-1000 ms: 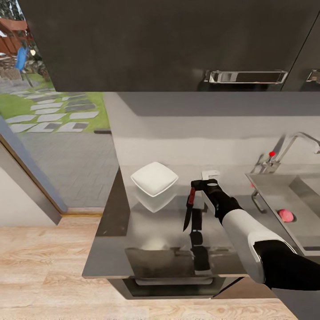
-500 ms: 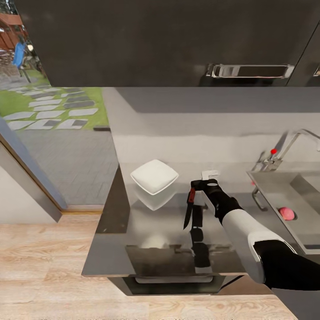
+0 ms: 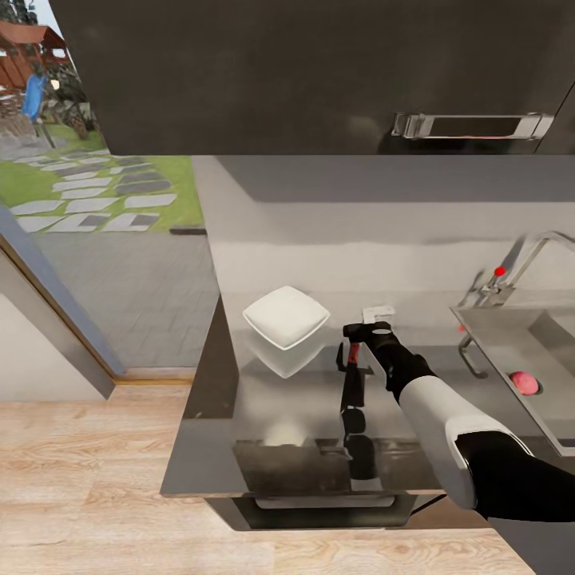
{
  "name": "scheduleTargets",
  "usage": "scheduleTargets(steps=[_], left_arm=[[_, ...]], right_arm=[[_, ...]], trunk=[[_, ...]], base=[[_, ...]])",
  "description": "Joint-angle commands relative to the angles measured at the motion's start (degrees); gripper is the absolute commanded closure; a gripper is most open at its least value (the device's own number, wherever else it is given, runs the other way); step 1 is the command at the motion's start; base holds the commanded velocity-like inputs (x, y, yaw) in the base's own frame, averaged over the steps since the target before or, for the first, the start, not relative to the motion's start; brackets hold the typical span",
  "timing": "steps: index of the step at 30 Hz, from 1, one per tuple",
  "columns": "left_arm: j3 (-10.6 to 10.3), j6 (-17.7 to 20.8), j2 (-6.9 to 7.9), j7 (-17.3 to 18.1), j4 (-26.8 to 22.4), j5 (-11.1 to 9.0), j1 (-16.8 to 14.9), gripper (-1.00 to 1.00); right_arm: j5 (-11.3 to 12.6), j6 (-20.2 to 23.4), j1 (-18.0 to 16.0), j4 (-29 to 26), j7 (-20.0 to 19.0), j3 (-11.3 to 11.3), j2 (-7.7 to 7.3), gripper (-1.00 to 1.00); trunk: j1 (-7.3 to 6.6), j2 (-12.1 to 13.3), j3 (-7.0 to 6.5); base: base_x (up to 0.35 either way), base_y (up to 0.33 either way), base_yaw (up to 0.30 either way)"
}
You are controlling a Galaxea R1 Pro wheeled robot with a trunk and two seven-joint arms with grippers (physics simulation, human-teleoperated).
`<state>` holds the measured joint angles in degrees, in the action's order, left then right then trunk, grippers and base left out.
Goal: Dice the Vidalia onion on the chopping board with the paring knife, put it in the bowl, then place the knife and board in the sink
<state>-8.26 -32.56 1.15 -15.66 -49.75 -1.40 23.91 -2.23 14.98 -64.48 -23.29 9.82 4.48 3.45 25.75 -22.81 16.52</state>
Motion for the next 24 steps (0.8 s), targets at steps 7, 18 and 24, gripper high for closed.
scheduleTargets(steps=[7, 18, 24], left_arm=[[-0.26, -0.05, -0.71, -0.43, 0.74, -0.09, 0.00, -1.00], [-0.26, -0.04, -0.80, -0.43, 0.86, -0.09, 0.00, -1.00], [-0.26, 0.00, -0.80, -0.43, 0.88, -0.09, 0.00, -1.00]], right_arm=[[-0.23, 0.49, -0.03, -0.09, 0.29, 0.35, -0.02, -1.00], [-0.23, 0.49, -0.03, -0.09, 0.29, 0.35, -0.02, -1.00], [-0.23, 0.49, -0.03, -0.09, 0.29, 0.35, -0.02, -1.00]], trunk=[[0.03, -0.11, 0.09], [0.03, -0.11, 0.09], [0.03, -0.11, 0.09]], base=[[0.000, 0.002, 0.000], [0.084, -0.051, 0.000], [0.038, -0.021, 0.000]])
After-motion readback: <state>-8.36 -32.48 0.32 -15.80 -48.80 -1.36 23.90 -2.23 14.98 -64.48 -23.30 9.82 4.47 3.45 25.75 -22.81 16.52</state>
